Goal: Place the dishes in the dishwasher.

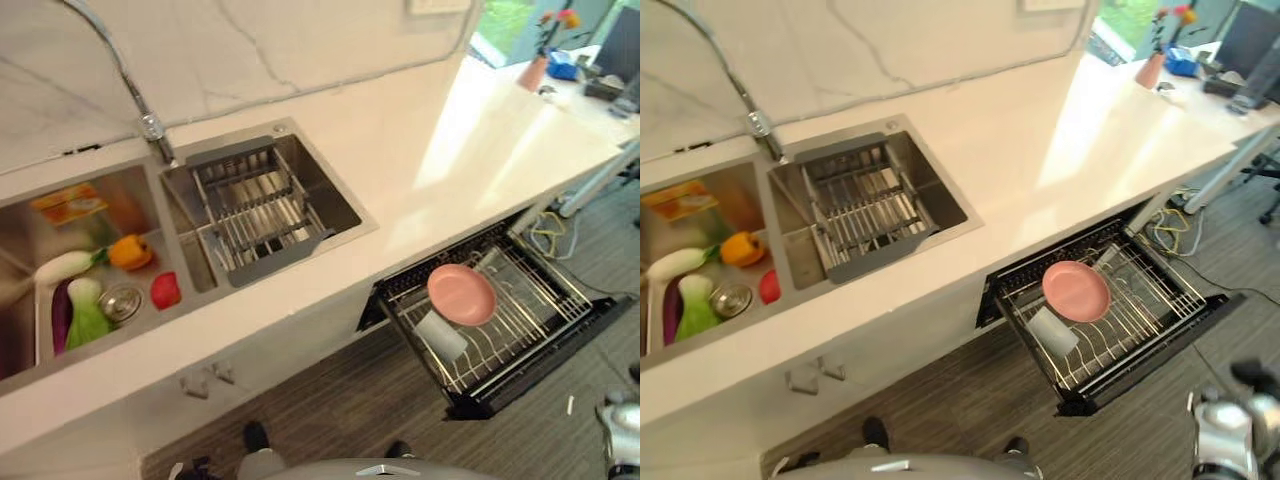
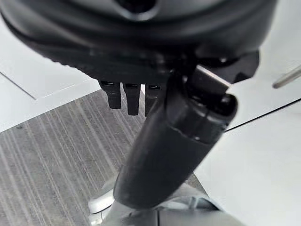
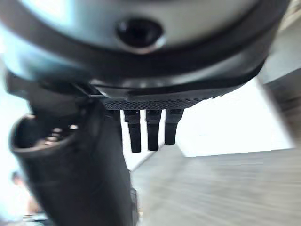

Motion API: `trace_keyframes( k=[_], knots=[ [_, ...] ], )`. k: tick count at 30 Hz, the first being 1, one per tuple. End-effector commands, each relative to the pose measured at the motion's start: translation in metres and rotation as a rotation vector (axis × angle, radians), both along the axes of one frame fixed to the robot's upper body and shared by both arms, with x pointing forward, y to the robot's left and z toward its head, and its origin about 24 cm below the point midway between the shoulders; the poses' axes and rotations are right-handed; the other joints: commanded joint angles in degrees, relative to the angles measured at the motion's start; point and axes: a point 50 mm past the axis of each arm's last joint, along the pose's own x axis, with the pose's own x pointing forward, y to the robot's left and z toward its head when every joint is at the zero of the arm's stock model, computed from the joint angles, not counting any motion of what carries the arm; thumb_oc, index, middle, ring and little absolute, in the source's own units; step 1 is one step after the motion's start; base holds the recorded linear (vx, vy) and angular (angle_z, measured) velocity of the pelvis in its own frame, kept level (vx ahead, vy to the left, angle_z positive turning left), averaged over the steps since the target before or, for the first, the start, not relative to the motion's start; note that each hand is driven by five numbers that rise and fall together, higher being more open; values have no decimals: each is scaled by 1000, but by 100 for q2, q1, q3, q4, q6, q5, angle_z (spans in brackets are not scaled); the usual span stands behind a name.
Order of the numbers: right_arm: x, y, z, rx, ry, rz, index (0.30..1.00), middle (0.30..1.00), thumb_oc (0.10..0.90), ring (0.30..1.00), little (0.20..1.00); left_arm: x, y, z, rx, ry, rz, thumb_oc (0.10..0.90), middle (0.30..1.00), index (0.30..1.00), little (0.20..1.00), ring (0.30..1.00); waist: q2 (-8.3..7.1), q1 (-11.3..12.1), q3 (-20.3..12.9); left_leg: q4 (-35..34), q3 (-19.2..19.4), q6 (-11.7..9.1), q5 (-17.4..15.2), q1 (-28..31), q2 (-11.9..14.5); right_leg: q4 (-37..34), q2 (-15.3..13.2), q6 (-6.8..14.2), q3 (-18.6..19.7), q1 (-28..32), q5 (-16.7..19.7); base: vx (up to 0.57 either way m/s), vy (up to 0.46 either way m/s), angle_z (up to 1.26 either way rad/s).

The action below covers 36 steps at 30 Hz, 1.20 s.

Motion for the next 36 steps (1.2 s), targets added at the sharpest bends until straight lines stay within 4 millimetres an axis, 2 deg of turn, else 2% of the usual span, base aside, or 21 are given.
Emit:
trace_keyframes(
  k=[1, 4, 5, 6, 7, 10, 11, 15, 16, 17, 20, 22, 26, 27, 29, 31, 32, 33, 34, 35, 36],
  knots=[
    [30, 0, 11, 4, -169, 13, 300, 300, 400, 300, 300, -1, -29, -9, -131, -3, 100, 800, 900, 900, 900, 900, 435, 232, -105, 137, -59, -142, -624, 241, 325, 117, -172, 219, 206, -50, -509, 23, -31, -20],
    [50, 22, -8, 119, -107, 145, 300, 300, 400, 300, 300, -12, -28, -10, -132, 32, 122, 800, 900, 900, 900, 900, 440, 306, -72, 143, -34, -166, -630, 312, 340, 113, -146, 196, 183, 33, -540, 31, -13, -9],
    [52, 22, -8, 120, -109, 149, 300, 300, 400, 300, 300, -12, -28, -10, -131, 31, 125, 800, 900, 900, 900, 900, 436, 291, -60, 142, -29, -168, -630, 320, 341, 113, -145, 195, 187, 37, -542, 40, -7, -5],
    [74, 35, -10, 156, -104, 242, 300, 300, 400, 300, 300, -14, -26, -10, -122, 34, 132, 800, 900, 900, 900, 900, 465, 367, -9, 149, -36, -183, -605, 315, 337, 110, -150, 192, 163, 56, -548, 0, 0, 0],
    [85, 42, -10, 176, -128, 284, 300, 300, 400, 300, 300, -14, -24, -9, -117, 27, 138, 800, 900, 900, 900, 900, 487, 412, 39, 151, -50, -193, -580, 291, 337, 109, -157, 191, 133, 58, -550, 0, 0, 0],
    [114, 54, -1, 192, -172, 398, 300, 300, 400, 300, 300, -13, -19, -8, -107, 9, 147, 800, 900, 900, 900, 900, 579, 544, 193, 157, -172, -206, -504, 143, 312, 112, -175, 188, 30, 52, -563, -41, -9, 11],
    [114, 54, -1, 192, -172, 398, 300, 300, 400, 300, 300, -13, -19, -8, -107, 9, 147, 800, 900, 900, 900, 900, 579, 544, 193, 157, -172, -206, -504, 143, 312, 112, -175, 188, 30, 52, -563, -33, -4, 24],
    [145, 58, 20, 208, -329, 423, 300, 300, 400, 300, 300, -13, -22, -8, -169, -66, 345, 800, 900, 900, 900, 900, 716, 704, 415, 164, -394, -191, -427, -86, 219, 125, -240, 187, -118, 30, -553, -53, 2, 29],
    [156, 58, 28, 202, -361, 444, 300, 300, 400, 300, 300, -11, -22, -7, -184, -99, 400, 800, 900, 900, 900, 900, 770, 774, 503, 169, -478, -180, -396, -174, 172, 132, -273, 193, -174, 16, -539, -203, 38, 45],
    [179, 43, 65, 75, -369, 531, 300, 300, 400, 300, 300, -7, -19, -6, -200, -149, 442, 800, 900, 900, 900, 900, 990, 981, 766, 172, -736, -200, -284, -495, 41, 162, -447, 227, -419, -36, -463, -199, 44, 49],
    [194, 22, 111, -74, -402, 573, 300, 300, 400, 300, 300, -10, -18, -6, -207, -143, 433, 800, 900, 900, 900, 900, 1225, 1140, 923, 171, -1026, -264, -143, -817, -50, 284, -636, 263, -806, -13, -447, -112, 14, 101],
    [204, 19, 136, -125, -472, 583, 300, 300, 400, 300, 300, -17, -15, -6, -195, -116, 423, 800, 900, 900, 900, 900, 1337, 1243, 963, 156, -1161, -293, -75, -974, -111, 318, -707, 298, -975, -2, -422, -46, -13, 58],
    [235, 37, 208, -284, -663, 723, 300, 300, 400, 300, 300, -25, -6, -5, -165, -96, 450, 800, 900, 900, 900, 900, 1475, 1423, 1079, 140, -1287, -359, 77, -1344, -172, 372, -828, 352, -1137, -201, -365, -60, -11, 64],
    [235, 37, 208, -284, -663, 724, 300, 300, 400, 300, 300, -25, -6, -5, -165, -96, 451, 800, 900, 900, 900, 900, 1477, 1417, 1078, 140, -1288, -359, 79, -1350, -172, 375, -829, 352, -1137, -207, -366, -41, -10, 25],
    [245, 53, 233, -370, -688, 831, 300, 300, 400, 300, 300, -28, -4, -4, -163, -93, 452, 800, 900, 900, 900, 900, 1472, 1493, 1140, 129, -1264, -373, 110, -1413, -147, 370, -863, 368, -1148, -263, -332, -50, -6, 24],
    [253, 71, 247, -426, -691, 926, 300, 300, 400, 300, 300, -28, -5, -5, -172, -90, 443, 800, 900, 900, 900, 900, 1462, 1506, 1189, 121, -1232, -381, 131, -1489, -126, 347, -890, 388, -1157, -324, -288, -21, 1, 4],
    [256, 81, 242, -423, -665, 983, 396, 396, 464, 396, 396, -28, -8, -6, -184, -85, 440, 800, 900, 900, 900, 900, 1416, 1490, 1188, 112, -1237, -372, 123, -1525, -123, 333, -911, 398, -1167, -365, -249, 0, 0, 0],
    [256, 83, 236, -413, -638, 1000, 721, 721, 681, 721, 721, -29, -9, -6, -191, -83, 440, 800, 900, 900, 900, 900, 1384, 1483, 1171, 109, -1244, -363, 115, -1543, -124, 317, -912, 400, -1169, -366, -238, 3, -2, 5],
    [256, 85, 225, -389, -605, 1018, 900, 900, 800, 900, 900, -29, -11, -7, -198, -75, 433, 800, 900, 900, 900, 900, 1355, 1460, 1157, 106, -1242, -355, 103, -1546, -124, 307, -914, 401, -1176, -369, -225, 10, 5, 6],
    [255, 88, 208, -346, -570, 1027, 900, 900, 800, 900, 900, -28, -14, -7, -207, -70, 429, 800, 900, 900, 900, 900, 1320, 1432, 1134, 105, -1239, -343, 89, -1546, -125, 305, -910, 398, -1181, -373, -214, 10, 7, 8],
    [254, 89, 206, -342, -568, 1027, 900, 900, 800, 900, 900, -30, -13, -7, -205, -68, 429, 800, 900, 900, 900, 900, 1305, 1433, 1115, 104, -1240, -342, 87, -1549, -129, 303, -913, 400, -1184, -373, -213, 12, 9, 8]
  ],
)
